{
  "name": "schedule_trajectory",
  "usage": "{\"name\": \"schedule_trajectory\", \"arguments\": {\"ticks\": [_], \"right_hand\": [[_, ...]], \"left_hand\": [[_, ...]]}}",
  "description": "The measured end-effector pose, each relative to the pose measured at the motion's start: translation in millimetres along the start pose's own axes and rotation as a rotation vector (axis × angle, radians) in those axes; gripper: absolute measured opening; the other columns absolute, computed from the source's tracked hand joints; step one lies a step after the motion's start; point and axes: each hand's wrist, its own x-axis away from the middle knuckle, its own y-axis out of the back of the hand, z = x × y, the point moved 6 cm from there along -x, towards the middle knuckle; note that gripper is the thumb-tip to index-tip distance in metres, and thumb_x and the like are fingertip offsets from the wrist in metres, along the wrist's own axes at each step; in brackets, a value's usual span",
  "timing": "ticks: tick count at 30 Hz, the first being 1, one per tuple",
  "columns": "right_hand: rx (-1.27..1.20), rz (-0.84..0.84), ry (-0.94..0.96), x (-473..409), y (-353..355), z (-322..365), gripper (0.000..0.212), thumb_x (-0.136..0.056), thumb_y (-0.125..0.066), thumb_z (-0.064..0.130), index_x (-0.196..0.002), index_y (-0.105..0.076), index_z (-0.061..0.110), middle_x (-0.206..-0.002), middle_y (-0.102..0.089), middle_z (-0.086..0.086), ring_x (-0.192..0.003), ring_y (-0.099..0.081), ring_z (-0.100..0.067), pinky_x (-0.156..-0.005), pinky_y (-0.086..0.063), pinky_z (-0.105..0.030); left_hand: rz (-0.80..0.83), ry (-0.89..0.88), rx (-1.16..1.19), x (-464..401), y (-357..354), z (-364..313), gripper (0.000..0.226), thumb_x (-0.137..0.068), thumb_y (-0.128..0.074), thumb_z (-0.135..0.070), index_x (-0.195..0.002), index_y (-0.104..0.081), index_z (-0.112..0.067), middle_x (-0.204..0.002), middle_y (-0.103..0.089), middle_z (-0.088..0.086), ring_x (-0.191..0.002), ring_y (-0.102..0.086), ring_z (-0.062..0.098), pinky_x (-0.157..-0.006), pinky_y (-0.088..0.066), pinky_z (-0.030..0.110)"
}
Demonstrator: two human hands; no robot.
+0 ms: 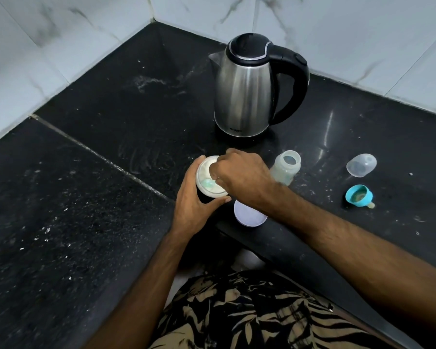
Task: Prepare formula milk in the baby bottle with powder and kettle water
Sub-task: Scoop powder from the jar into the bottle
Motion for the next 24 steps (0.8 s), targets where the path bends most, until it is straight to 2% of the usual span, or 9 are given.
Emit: {"name": "schedule_trajectory", "arguments": {"ticks": [4, 7, 10, 14, 16, 18, 24], "right_hand": [[0.002, 0.03, 0.014, 1.4, 0.1, 1.1, 0.015, -0.091, -0.064, 0.016, -0.105, -0.064, 0.015, -0.09, -0.054, 0.0, -0.107, -0.053, -0.019, -0.064, -0.034, -0.032], [-0.018, 0.049, 0.028, 2.0, -0.9, 1.1, 0.017, -0.092, -0.062, 0.018, -0.109, -0.065, 0.015, -0.093, -0.054, -0.003, -0.107, -0.054, -0.019, -0.066, -0.034, -0.031], [-0.135, 0.061, -0.026, 1.7, -4.3, -3.9, 0.017, -0.094, -0.058, 0.023, -0.106, -0.068, 0.018, -0.091, -0.045, 0.0, -0.097, -0.054, -0.019, -0.067, -0.034, -0.031], [-0.391, 0.031, -0.152, 1.9, -8.0, -17.3, 0.008, -0.084, -0.066, 0.024, -0.088, -0.073, 0.026, -0.093, -0.07, 0.003, -0.091, -0.064, -0.021, -0.071, -0.048, -0.032], [-0.535, 0.001, -0.231, 2.5, -5.7, -28.4, 0.004, -0.078, -0.073, 0.023, -0.077, -0.073, 0.027, -0.087, -0.073, 0.006, -0.086, -0.067, -0.017, -0.076, -0.054, -0.035], [-0.633, -0.042, -0.272, 2.9, -1.7, -38.7, 0.01, -0.075, -0.077, 0.02, -0.069, -0.071, 0.025, -0.077, -0.072, 0.009, -0.078, -0.067, -0.012, -0.077, -0.056, -0.036], [-0.718, -0.143, -0.275, 4.1, 6.5, -56.2, 0.004, -0.075, -0.079, 0.014, -0.073, -0.077, 0.017, -0.075, -0.075, 0.008, -0.073, -0.07, -0.007, -0.077, -0.058, -0.038]], "left_hand": [[0.01, -0.004, -0.009, 0.0, 0.1, -2.8, 0.104, -0.066, -0.093, -0.027, -0.152, -0.034, -0.023, -0.149, -0.049, -0.011, -0.136, -0.047, 0.005, -0.112, -0.043, 0.037], [0.021, -0.001, -0.002, 0.3, -0.7, -4.1, 0.103, -0.067, -0.092, -0.024, -0.152, -0.034, -0.022, -0.15, -0.048, -0.01, -0.136, -0.047, 0.003, -0.111, -0.042, 0.029], [0.021, 0.002, 0.003, 0.3, -1.0, -4.7, 0.102, -0.067, -0.092, -0.023, -0.152, -0.035, -0.022, -0.149, -0.049, -0.011, -0.136, -0.047, 0.002, -0.111, -0.042, 0.028], [0.018, -0.008, -0.011, -2.5, -1.1, -4.3, 0.102, -0.067, -0.094, -0.025, -0.151, -0.036, -0.022, -0.148, -0.05, -0.011, -0.136, -0.047, 0.006, -0.111, -0.043, 0.038], [0.008, -0.009, -0.011, -3.4, 0.2, -3.6, 0.102, -0.066, -0.094, -0.026, -0.15, -0.037, -0.022, -0.148, -0.05, -0.012, -0.136, -0.047, 0.005, -0.111, -0.043, 0.037], [0.005, -0.014, -0.016, -4.1, 1.5, -3.6, 0.102, -0.066, -0.094, -0.027, -0.15, -0.037, -0.023, -0.149, -0.048, -0.012, -0.137, -0.046, 0.006, -0.112, -0.042, 0.037], [-0.002, -0.018, -0.025, -8.4, 2.7, -1.9, 0.103, -0.066, -0.094, -0.029, -0.15, -0.036, -0.021, -0.15, -0.048, -0.009, -0.138, -0.045, 0.008, -0.112, -0.041, 0.041]]}}
